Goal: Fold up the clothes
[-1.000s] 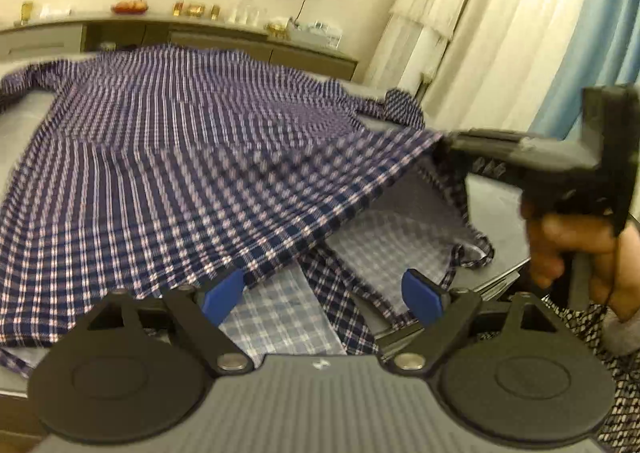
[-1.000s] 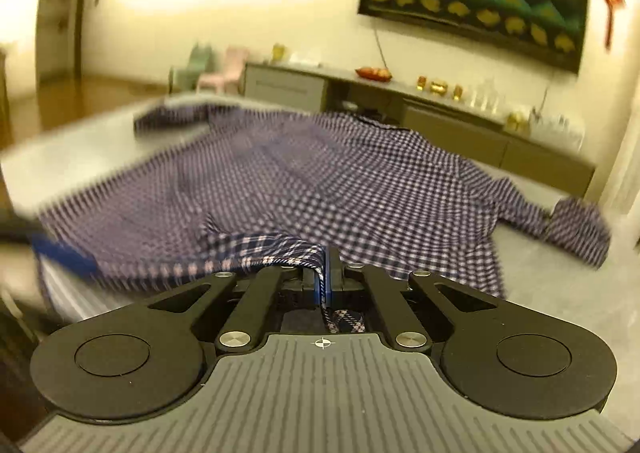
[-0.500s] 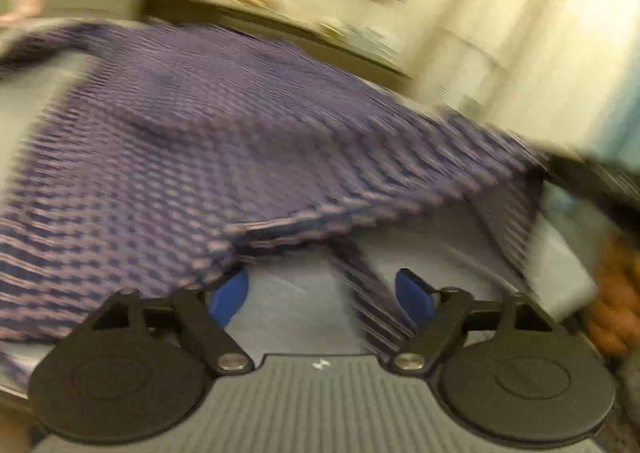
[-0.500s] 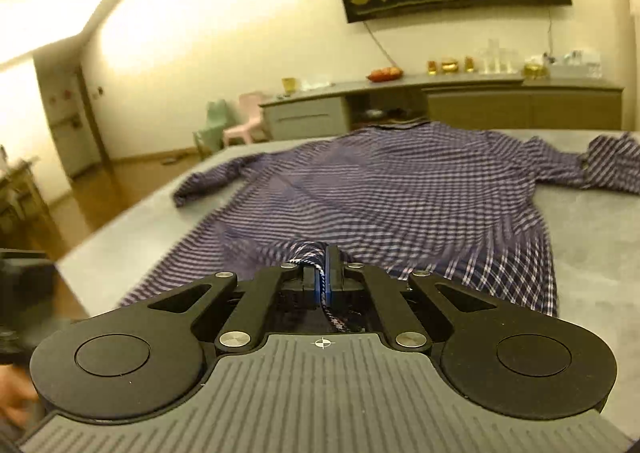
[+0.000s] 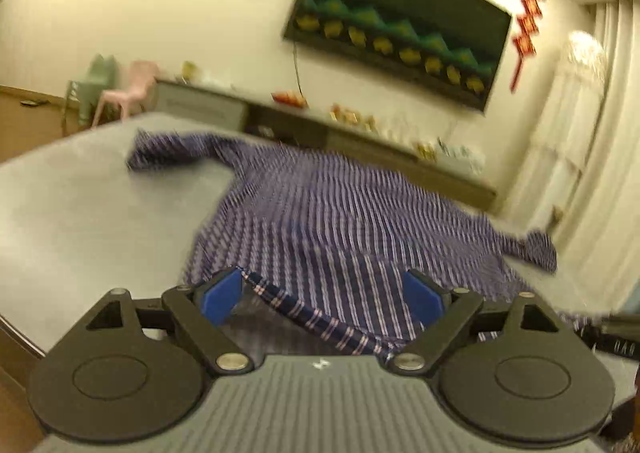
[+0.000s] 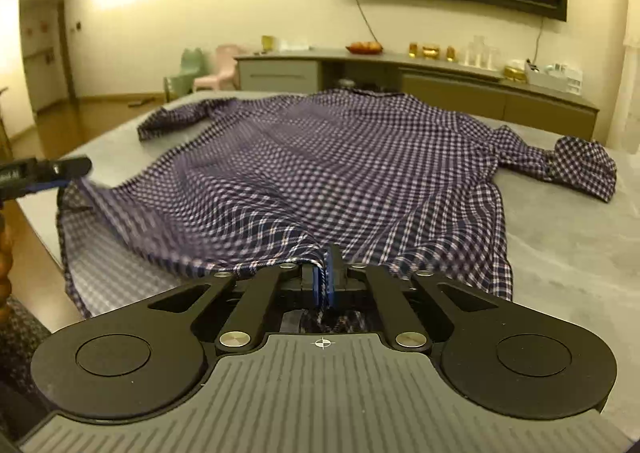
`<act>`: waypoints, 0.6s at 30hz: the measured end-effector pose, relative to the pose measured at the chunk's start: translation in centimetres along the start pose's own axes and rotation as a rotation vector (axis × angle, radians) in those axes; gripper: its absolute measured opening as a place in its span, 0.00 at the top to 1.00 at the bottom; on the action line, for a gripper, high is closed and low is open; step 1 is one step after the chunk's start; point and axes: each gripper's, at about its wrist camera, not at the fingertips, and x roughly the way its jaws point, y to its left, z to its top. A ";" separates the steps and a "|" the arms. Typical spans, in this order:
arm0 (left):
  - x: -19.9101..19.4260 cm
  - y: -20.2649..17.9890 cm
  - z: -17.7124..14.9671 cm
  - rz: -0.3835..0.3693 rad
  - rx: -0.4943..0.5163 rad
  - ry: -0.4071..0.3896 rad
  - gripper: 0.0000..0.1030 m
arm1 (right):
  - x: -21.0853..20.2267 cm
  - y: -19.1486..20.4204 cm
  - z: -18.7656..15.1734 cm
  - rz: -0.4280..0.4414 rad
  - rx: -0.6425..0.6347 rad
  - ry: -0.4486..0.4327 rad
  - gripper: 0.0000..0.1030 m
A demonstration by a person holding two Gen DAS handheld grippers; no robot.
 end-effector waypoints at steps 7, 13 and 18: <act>2.6 3.9 -1.0 0.078 -0.132 0.079 0.13 | -0.4 0.1 -1.6 -0.080 -0.141 0.087 0.52; 4.0 5.7 -0.6 0.110 -0.222 0.089 0.14 | -0.4 0.5 -4.0 -0.283 -0.356 0.117 0.33; 2.6 8.1 0.5 0.131 -0.263 0.058 0.97 | -2.1 -0.2 -3.4 -0.180 -0.280 0.070 0.99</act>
